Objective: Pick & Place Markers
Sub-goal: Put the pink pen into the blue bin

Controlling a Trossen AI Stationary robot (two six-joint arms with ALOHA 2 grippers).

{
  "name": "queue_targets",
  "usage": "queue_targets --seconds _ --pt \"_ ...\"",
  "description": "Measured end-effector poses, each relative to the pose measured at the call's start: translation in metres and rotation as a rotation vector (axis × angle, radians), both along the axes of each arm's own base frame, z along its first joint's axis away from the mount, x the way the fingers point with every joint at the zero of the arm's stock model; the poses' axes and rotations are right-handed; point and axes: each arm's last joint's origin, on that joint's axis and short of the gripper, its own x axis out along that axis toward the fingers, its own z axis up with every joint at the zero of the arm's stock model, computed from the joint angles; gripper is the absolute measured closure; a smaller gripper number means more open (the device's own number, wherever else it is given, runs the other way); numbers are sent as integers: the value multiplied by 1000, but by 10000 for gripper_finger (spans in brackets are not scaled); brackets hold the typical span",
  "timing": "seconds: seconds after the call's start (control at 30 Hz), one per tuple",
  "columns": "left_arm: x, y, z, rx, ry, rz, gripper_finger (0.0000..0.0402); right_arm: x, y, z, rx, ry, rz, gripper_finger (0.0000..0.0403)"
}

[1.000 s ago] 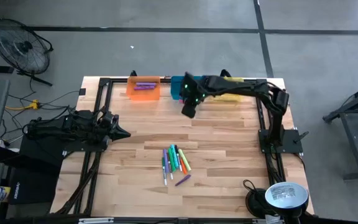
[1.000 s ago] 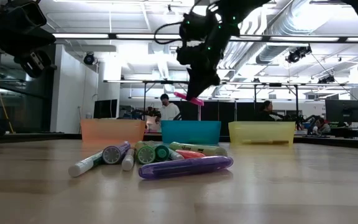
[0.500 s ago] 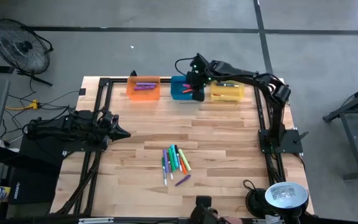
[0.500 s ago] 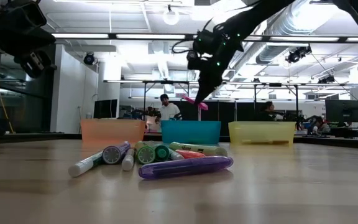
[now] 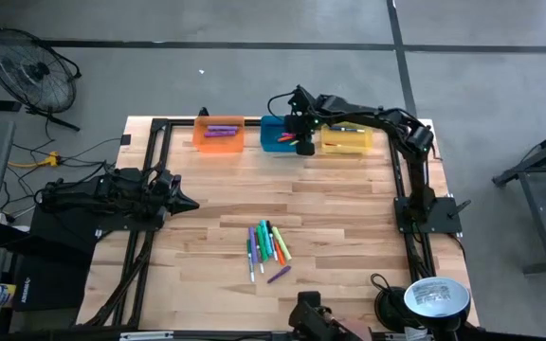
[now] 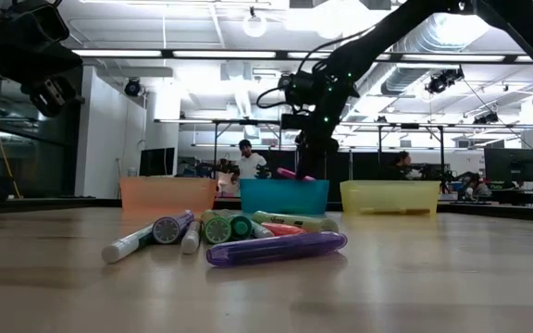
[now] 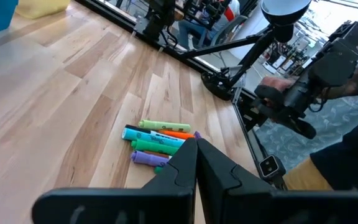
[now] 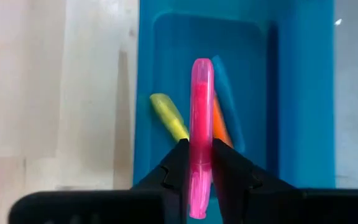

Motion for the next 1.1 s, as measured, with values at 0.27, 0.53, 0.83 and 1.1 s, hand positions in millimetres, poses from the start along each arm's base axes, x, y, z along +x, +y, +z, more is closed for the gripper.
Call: queue_targets --seconds 0.27,0.53,0.83,1.1 --pt "0 0 0 0 0 0 401 1 -1 1 -9 -19 -22 331" --pt "0 0 0 0 0 0 401 4 -3 3 17 -68 -97 293" --pt "0 0 0 0 0 0 401 10 4 4 -11 -56 -165 218" --pt "0 0 0 0 0 0 401 15 12 8 -59 -54 -217 182"
